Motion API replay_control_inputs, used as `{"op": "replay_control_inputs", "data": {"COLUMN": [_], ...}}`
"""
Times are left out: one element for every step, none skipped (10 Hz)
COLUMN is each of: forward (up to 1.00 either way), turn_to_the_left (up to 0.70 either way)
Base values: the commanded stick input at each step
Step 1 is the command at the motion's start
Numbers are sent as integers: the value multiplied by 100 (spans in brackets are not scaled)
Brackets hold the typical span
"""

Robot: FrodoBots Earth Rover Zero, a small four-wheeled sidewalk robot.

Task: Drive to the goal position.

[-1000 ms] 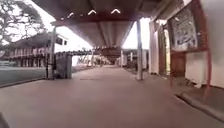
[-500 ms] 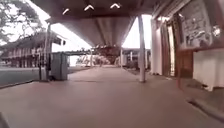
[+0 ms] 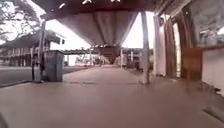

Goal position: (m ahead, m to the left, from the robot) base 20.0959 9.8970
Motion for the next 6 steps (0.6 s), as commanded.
{"op": "replay_control_inputs", "data": {"forward": [85,85,85,85,85,85], "turn_to_the_left": [0,0,0,0,0,0]}}
